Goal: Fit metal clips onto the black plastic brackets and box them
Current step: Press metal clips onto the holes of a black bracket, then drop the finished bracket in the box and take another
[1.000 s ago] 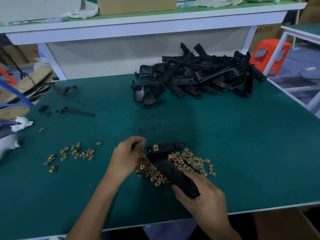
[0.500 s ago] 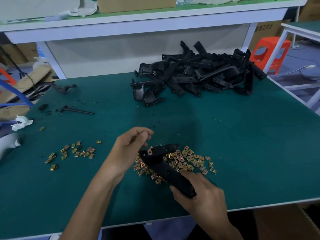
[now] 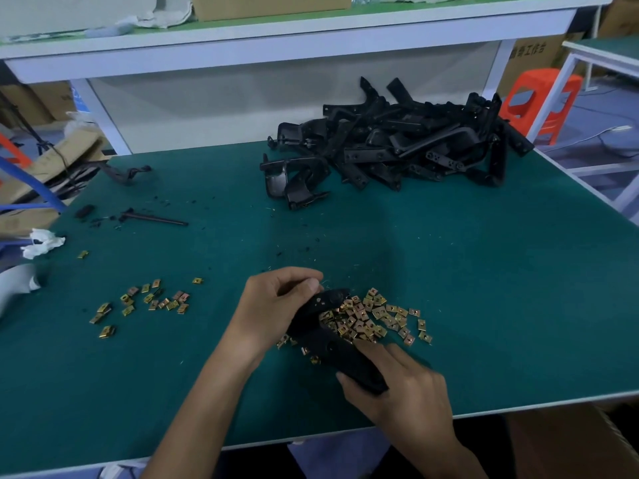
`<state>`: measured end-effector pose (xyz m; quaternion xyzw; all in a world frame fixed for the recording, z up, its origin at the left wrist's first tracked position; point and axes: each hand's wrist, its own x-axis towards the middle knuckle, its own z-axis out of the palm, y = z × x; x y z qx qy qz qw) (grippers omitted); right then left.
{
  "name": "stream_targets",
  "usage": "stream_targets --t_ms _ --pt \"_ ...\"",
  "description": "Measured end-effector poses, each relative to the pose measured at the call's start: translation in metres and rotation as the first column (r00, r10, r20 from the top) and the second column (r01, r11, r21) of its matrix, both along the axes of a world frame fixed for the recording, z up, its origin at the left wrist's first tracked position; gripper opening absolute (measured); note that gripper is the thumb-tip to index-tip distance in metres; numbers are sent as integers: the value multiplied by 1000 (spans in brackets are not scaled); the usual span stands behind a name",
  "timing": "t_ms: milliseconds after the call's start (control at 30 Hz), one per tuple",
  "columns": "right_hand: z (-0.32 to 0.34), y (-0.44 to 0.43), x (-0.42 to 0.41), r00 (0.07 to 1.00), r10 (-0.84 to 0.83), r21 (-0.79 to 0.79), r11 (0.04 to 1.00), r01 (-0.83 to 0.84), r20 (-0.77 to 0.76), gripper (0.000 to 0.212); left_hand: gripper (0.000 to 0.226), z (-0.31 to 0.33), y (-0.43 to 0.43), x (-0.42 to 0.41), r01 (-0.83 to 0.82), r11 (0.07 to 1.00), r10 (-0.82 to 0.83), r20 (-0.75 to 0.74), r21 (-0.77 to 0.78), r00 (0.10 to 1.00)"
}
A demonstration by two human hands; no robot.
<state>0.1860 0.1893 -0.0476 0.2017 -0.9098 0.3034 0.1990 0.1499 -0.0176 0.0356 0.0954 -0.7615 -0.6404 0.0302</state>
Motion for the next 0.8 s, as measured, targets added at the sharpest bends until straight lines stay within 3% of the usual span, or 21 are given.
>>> stream_targets --t_ms 233,367,467,567,800 --pt "1 0 1 1000 26 8 1000 -26 0 38 14 -3 4 3 -7 998 9 36 -57 999" --pt "4 0 0 999 21 -10 1000 -20 43 38 18 -2 -1 7 83 994 -81 26 -78 996" --pt "4 0 1 998 20 -21 1000 -18 52 38 34 -1 -6 10 165 959 -160 39 -230 986" --pt "4 0 1 998 16 -18 1000 -15 53 38 39 -1 -6 11 141 896 -163 -17 -421 986" --pt "2 0 0 999 11 -16 1000 -10 42 39 59 -1 -3 13 84 808 -170 -94 -583 981"
